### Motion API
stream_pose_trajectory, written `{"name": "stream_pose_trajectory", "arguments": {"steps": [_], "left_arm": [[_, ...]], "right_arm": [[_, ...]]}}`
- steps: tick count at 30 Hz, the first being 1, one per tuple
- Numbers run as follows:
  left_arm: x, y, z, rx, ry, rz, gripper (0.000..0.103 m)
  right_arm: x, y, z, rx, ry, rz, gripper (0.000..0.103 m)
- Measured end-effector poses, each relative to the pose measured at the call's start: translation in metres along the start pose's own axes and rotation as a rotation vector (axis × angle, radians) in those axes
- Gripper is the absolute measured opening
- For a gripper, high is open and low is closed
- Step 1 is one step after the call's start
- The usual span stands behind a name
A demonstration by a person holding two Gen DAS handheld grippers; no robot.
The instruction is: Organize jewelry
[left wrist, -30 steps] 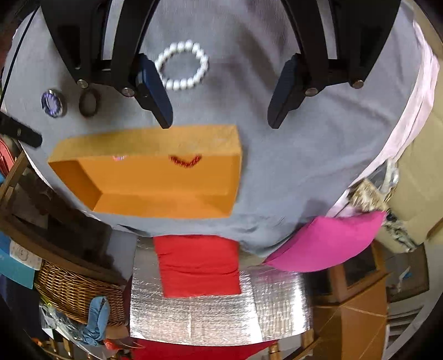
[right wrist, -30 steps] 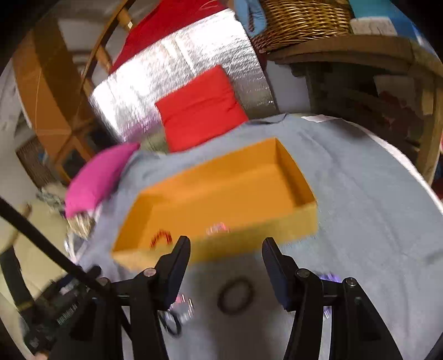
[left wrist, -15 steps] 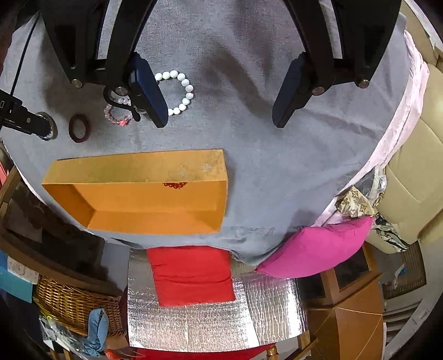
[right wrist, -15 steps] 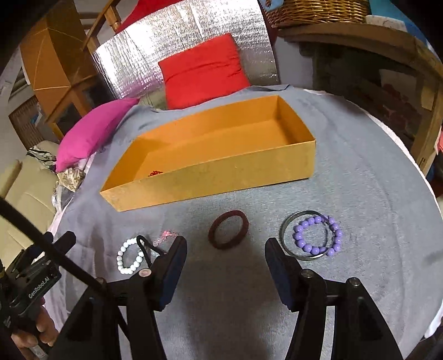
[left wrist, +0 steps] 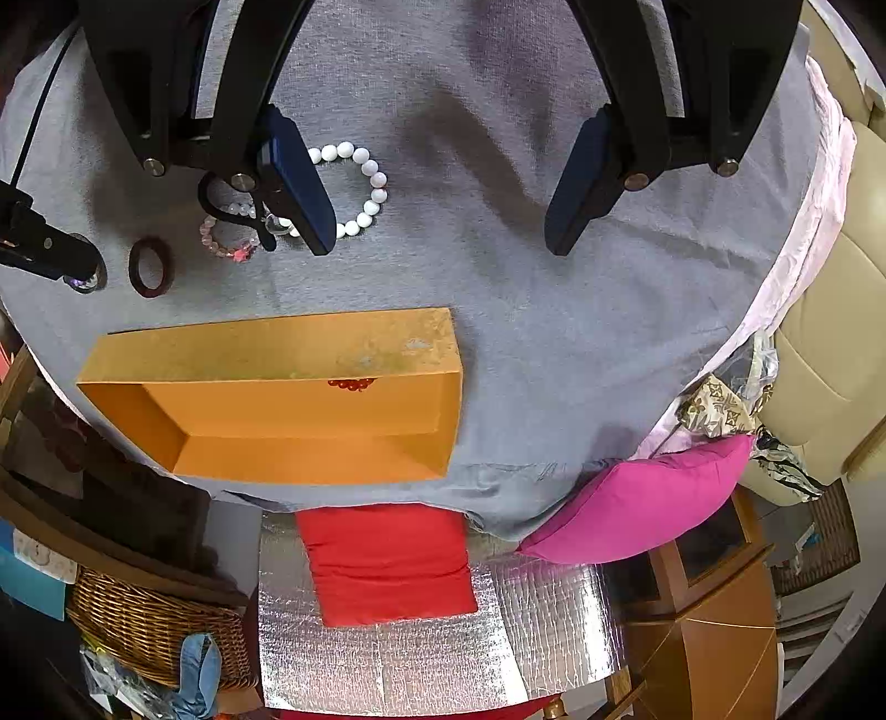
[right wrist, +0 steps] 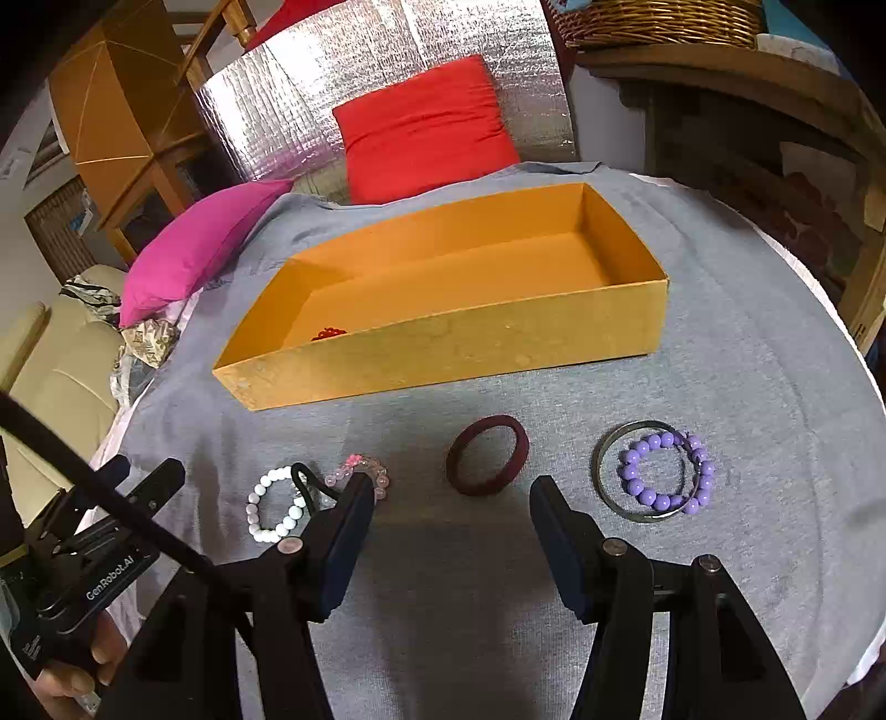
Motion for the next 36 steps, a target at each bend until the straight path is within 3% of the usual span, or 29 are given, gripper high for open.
{"name": "stream_pose_trajectory", "arguments": {"steps": [21, 28, 36], "left_arm": [[-0.004, 0.002, -0.002, -0.021, -0.011, -0.005, 0.078], [-0.03, 0.013, -0.006, -0.035, 0.061, -0.11, 0.078], [-0.049, 0.028, -0.008, -0.064, 0.102, -0.194, 0.078]], "right_arm": [[-0.005, 0.0, -0.005, 0.007, -0.015, -0.016, 0.063], [-0.007, -0.002, 0.008, -0.04, -0.051, -0.037, 0.062], [0.0, -0.008, 0.069, -0.206, -0.053, -0.038, 0.062]]}}
Point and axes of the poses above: each gripper's, at about its wrist camera, not at the fingertips, and x roughly against the way its jaws point, z to its right, y to its underside, the point moved 6 cm from there along -x, roughly the way its jaws point, and after that the axes turned 11 degrees about -z, right-handed, at the moved point
